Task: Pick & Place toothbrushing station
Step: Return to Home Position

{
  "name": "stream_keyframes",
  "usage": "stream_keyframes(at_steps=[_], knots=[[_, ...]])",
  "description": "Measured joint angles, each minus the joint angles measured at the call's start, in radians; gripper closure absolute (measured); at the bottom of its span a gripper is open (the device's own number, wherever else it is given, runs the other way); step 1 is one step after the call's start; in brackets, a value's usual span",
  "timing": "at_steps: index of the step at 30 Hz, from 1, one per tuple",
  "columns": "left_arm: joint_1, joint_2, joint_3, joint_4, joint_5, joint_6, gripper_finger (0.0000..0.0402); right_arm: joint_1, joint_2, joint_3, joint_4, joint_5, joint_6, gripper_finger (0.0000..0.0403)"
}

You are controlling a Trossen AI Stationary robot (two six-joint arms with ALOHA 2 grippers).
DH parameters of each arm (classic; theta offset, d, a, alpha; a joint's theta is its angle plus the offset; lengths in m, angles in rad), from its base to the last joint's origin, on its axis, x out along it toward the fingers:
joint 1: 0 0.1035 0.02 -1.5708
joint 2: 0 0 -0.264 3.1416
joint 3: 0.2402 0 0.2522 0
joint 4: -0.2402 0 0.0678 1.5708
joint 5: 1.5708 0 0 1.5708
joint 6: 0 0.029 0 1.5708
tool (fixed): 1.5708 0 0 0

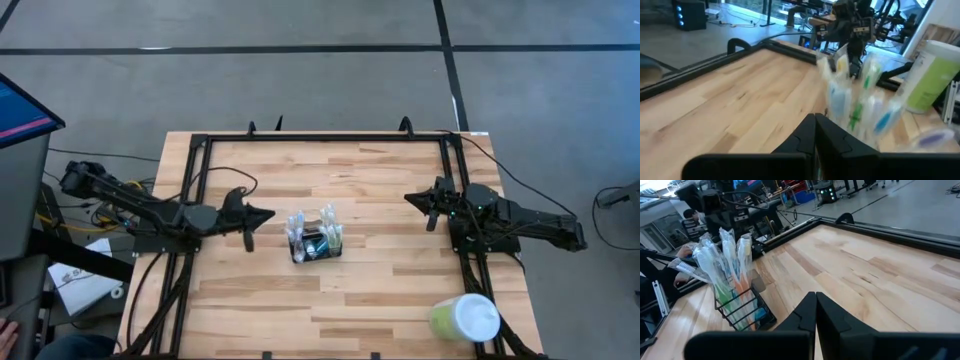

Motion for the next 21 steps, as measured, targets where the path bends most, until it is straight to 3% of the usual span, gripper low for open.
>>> stream_keyframes(at_steps=[4, 10, 14, 21], knots=[[-0.034, -0.089, -0.084, 0.000, -0.009, -0.005, 0.0401, 0.000, 0.000, 0.000, 0.000, 0.000, -0.002, 0.0403], [-0.045, -0.246, -0.204, -0.001, 0.084, -0.003, 0.0401, 0.000, 0.000, 0.000, 0.000, 0.000, -0.002, 0.0403], [-0.045, -0.357, -0.273, -0.002, 0.092, 0.000, 0.0401, 0.000, 0.000, 0.000, 0.000, 0.000, -0.002, 0.0403], [-0.045, -0.482, -0.285, -0.122, 0.186, 0.049, 0.0401, 0.000, 0.000, 0.000, 0.000, 0.000, -0.002, 0.0403]])
